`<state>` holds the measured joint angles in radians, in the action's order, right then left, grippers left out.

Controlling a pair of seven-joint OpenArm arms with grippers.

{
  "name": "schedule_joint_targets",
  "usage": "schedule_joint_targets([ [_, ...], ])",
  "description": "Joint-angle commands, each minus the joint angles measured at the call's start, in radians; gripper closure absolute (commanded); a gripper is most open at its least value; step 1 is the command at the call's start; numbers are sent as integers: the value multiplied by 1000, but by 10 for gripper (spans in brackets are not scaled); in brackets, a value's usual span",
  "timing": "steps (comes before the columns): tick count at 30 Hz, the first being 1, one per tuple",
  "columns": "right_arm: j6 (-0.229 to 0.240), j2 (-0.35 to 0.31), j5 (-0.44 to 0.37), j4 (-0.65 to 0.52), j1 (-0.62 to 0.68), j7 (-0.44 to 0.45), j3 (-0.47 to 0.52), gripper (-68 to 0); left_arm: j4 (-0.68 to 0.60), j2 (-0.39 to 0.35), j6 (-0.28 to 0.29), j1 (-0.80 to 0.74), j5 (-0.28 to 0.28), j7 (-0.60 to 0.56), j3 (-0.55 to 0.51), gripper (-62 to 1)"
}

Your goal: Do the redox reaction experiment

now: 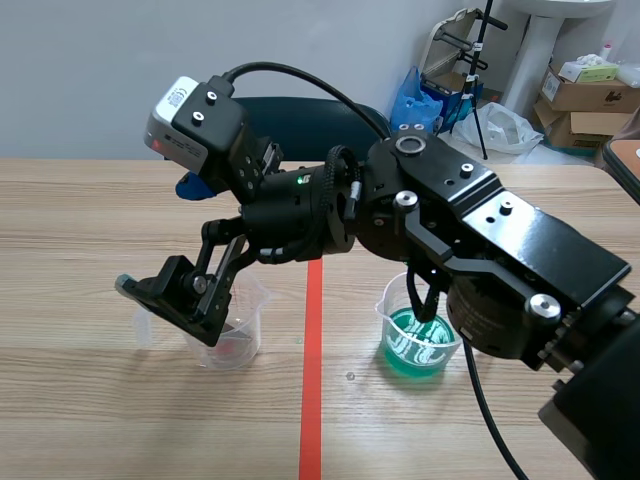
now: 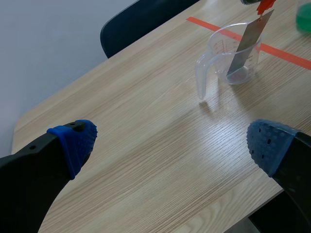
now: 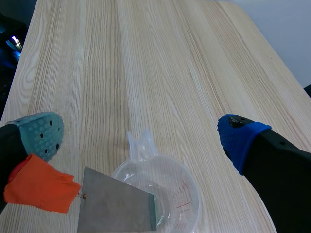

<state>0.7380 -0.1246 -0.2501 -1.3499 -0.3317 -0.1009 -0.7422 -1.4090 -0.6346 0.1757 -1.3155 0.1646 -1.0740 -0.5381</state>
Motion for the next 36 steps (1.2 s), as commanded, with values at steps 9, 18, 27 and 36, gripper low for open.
schedule_joint_targets([
  [9, 8, -7, -30, -130, 39, 19, 18, -679, -6, 5, -1, -1, 10, -18, -6, -623],
  [18, -52, -93, -30, -406, 226, -5, 140, -679, -6, 5, 3, -1, 10, -17, -6, -623],
  [27, -197, -214, -31, -591, 452, 46, 362, -679, -6, 5, 56, -1, 10, -2, -5, -623],
  [36, -237, -241, -31, -755, 732, 132, 603, -679, -6, 6, 84, 116, -16, 2, 14, -623],
])
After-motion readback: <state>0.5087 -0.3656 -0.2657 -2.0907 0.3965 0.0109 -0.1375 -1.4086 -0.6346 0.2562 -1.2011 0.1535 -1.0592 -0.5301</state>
